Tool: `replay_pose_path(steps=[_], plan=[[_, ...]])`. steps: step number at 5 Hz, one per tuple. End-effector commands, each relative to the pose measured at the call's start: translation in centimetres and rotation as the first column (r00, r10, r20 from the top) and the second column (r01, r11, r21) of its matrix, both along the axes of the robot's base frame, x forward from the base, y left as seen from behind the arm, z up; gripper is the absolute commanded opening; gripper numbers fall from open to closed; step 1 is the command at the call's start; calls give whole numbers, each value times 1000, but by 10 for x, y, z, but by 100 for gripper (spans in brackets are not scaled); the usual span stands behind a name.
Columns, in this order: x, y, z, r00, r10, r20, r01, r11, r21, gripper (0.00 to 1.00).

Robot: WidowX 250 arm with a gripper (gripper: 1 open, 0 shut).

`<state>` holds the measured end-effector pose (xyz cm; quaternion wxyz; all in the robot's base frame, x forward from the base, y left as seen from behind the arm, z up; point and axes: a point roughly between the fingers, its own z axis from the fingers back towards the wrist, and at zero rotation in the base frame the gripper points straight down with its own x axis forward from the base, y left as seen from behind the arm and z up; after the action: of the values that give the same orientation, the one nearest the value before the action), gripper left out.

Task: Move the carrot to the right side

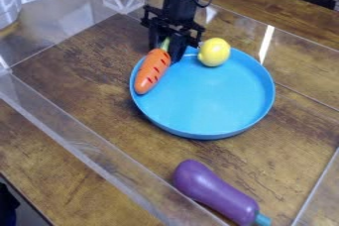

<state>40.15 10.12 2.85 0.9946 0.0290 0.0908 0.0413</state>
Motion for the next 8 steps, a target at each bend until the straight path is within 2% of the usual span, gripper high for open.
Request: replay_pose_path(steps=[1, 2, 3, 4, 5, 6, 8], plan=[[5, 21, 35, 996, 34, 79, -37, 999, 31, 0], [7, 35, 36, 996, 55, 75, -59, 997, 41, 0], [0, 39, 41, 995, 71, 74, -76, 996, 56, 0], [-5, 35, 48, 995, 70, 75, -75, 995, 59, 0], [-15, 29, 63, 993, 70, 92, -76, 995, 66, 0], [-13, 23, 65, 993, 62, 100, -69, 995, 72, 0], [-38, 26, 82, 990, 76, 121, -86, 993, 83, 0]])
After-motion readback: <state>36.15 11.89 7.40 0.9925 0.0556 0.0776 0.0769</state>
